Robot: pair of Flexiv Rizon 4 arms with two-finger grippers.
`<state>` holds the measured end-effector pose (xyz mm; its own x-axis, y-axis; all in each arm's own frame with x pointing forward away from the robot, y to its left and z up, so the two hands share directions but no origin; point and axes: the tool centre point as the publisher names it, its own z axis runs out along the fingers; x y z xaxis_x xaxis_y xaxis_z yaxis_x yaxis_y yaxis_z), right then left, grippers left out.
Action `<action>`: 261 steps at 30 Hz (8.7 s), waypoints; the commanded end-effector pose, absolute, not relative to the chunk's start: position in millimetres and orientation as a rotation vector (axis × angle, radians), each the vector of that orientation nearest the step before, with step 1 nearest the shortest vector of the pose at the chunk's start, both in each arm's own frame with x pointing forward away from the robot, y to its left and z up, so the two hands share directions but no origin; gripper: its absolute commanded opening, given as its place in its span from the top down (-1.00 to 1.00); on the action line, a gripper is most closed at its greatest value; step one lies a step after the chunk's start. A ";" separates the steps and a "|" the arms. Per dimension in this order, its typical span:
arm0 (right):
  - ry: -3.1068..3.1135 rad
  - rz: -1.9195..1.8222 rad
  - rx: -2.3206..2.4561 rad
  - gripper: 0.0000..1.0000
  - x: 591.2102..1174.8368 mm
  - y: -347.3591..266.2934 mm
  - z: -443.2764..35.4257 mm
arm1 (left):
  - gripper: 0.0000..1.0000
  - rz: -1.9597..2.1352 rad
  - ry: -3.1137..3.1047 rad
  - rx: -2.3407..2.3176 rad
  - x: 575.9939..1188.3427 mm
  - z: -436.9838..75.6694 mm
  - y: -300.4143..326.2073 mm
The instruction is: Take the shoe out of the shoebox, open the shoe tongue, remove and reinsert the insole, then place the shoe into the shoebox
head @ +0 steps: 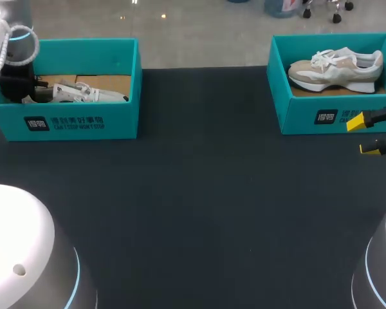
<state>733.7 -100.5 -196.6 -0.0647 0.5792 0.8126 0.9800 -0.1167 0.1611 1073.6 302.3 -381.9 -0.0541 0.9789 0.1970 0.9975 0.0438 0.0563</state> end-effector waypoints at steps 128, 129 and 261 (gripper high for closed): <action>-1.922 -0.277 -3.009 -1.00 1132.1 -290.0 -267.9 | -1.00 -0.282 -2.556 -1.881 1055.8 -202.1 277.3; -1.885 -0.241 -3.032 -1.00 1135.0 -292.0 -270.5 | -1.00 -0.282 -2.556 -1.881 1055.8 -202.1 277.3; -1.786 0.248 -2.887 1.00 1180.3 -368.2 -360.1 | -1.00 -0.282 -2.556 -1.881 1055.8 -202.1 277.3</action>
<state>1180.7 -370.5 -377.3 0.4469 0.8581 -0.2528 0.8942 -0.4197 0.1560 1056.8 277.3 -202.6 -0.3019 0.9510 0.0672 0.9431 0.2876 0.1667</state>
